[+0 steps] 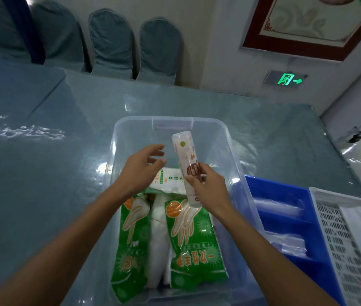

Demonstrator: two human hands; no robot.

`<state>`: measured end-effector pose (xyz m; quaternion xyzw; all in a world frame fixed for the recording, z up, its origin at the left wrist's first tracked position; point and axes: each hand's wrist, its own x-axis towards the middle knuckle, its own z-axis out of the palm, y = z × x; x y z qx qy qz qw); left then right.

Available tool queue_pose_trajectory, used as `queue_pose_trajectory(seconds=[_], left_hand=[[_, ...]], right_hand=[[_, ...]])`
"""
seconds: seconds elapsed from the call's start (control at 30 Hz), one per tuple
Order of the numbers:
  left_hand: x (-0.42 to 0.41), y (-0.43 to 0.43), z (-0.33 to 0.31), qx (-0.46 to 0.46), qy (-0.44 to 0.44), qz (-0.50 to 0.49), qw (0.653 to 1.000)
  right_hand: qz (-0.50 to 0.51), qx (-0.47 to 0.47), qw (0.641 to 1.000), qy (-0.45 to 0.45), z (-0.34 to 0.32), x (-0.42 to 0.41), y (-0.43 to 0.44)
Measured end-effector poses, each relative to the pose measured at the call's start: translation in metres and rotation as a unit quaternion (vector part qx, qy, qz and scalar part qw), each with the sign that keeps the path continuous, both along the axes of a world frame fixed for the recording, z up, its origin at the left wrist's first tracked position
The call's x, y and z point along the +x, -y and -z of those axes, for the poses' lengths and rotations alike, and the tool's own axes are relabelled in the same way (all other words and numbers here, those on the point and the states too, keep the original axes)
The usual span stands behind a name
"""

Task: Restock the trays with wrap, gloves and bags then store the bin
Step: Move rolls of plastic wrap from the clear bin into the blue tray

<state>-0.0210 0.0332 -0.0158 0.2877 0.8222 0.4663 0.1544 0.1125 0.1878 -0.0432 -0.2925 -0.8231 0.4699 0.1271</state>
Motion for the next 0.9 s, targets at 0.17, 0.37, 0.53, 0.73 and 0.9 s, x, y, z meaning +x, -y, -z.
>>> queue_pose_trajectory(seconds=[0.17,0.37,0.53,0.73,0.9], left_hand=[[0.014,-0.021,0.001,-0.006,0.094,0.062,0.994],[0.013,-0.026,0.003,0.033,0.110,0.090,0.989],[0.010,-0.029,0.003,0.013,0.079,0.110,0.991],[0.007,-0.029,0.010,-0.037,0.039,0.124,0.991],[0.007,-0.028,0.014,-0.056,-0.001,0.133,0.990]], right_hand=[[0.006,-0.043,0.998,-0.038,-0.008,0.002,0.009],[-0.036,-0.096,0.993,-0.052,-0.007,0.011,0.015],[-0.024,-0.062,0.994,0.085,0.009,0.034,0.005],[-0.064,-0.064,0.961,0.261,0.025,0.059,0.008],[-0.115,-0.033,0.922,0.368,0.061,0.059,0.014]])
